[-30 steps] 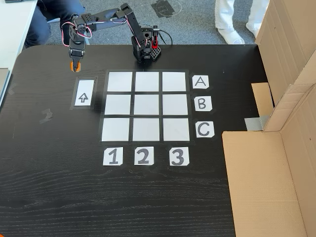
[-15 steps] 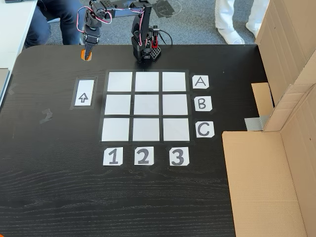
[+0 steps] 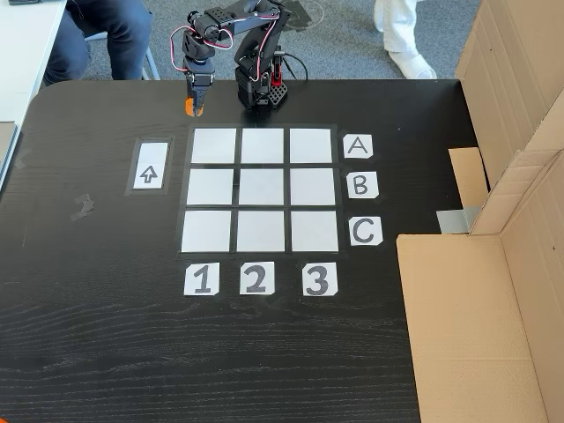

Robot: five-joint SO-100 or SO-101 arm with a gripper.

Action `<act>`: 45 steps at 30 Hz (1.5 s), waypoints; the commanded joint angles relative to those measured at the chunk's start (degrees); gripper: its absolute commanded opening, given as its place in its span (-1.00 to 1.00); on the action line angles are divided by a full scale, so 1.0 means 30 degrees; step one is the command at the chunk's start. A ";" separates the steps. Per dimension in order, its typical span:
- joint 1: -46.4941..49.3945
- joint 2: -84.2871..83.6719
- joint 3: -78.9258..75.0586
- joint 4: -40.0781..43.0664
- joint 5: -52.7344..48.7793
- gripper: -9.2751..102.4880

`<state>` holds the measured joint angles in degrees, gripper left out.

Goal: Pick up the round, orange token and place it in the grid on square A1.

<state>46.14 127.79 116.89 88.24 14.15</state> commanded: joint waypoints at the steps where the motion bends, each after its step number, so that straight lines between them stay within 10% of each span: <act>1: -0.0410 0.1289 0.1055 -0.0117 -0.0264 -0.66; 45: -0.1201 -0.5977 0.6094 -0.8994 -0.4307 -0.66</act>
<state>43.24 110.74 137.29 62.14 1.85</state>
